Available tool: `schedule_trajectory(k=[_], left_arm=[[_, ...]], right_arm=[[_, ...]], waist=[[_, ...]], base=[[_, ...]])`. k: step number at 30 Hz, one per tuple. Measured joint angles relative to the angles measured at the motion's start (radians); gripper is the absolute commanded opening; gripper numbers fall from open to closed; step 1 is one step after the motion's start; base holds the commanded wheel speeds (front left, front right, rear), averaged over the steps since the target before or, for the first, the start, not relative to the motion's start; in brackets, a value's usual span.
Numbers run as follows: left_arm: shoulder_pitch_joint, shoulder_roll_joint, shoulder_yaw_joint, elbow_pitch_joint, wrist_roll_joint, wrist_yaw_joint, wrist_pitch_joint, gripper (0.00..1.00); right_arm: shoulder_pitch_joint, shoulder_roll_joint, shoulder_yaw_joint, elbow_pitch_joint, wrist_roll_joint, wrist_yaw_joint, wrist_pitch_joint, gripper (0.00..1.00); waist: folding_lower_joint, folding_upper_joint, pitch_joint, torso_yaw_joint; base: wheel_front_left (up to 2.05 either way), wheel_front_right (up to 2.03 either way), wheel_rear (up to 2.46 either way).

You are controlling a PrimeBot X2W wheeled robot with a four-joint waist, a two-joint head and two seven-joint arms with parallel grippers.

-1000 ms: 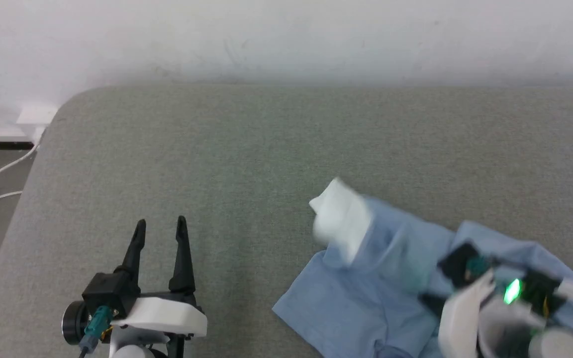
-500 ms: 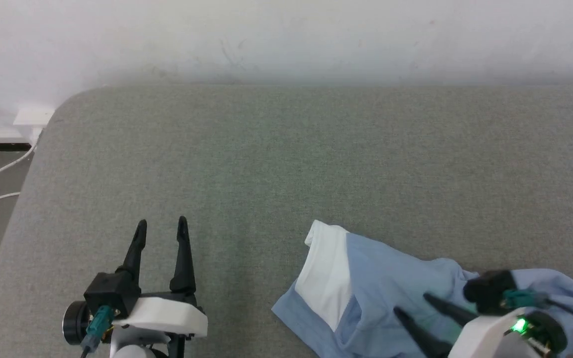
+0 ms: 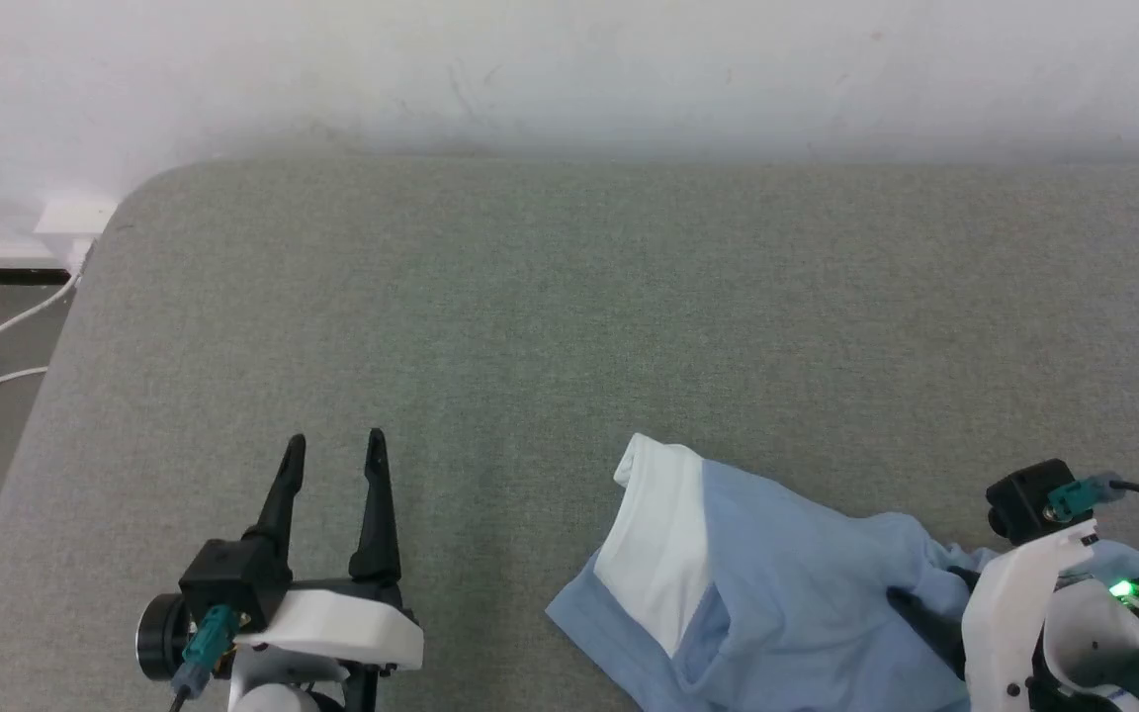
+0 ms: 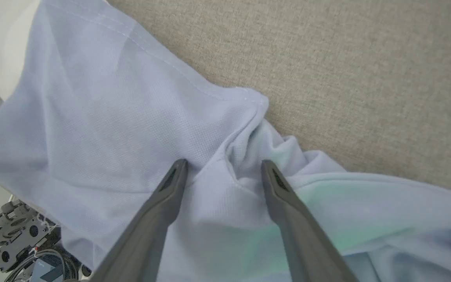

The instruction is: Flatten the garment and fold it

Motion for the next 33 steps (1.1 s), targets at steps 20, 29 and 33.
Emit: schedule_trajectory(k=[20,29,33], left_arm=[[-0.007,0.0,-0.002,0.0,-0.007,0.002,0.0,1.0],[-0.015,0.0,-0.01,0.002,-0.008,0.002,0.0,1.0],[-0.015,0.0,-0.006,0.003,-0.008,0.002,0.0,1.0]], right_arm=[[-0.19,0.016,-0.199,0.13,-0.056,0.0,-0.289,0.0],[-0.086,0.138,-0.591,0.414,-0.16,0.0,-0.409,0.0],[-0.07,0.197,-0.63,0.458,-0.177,0.0,-0.473,1.0]], waist=[[0.0,0.0,0.019,-0.026],[0.0,0.0,0.036,-0.029],[0.0,0.0,0.044,-0.028]], base=[[0.0,0.0,0.0],[0.0,0.0,0.0],[0.0,0.0,0.0]])
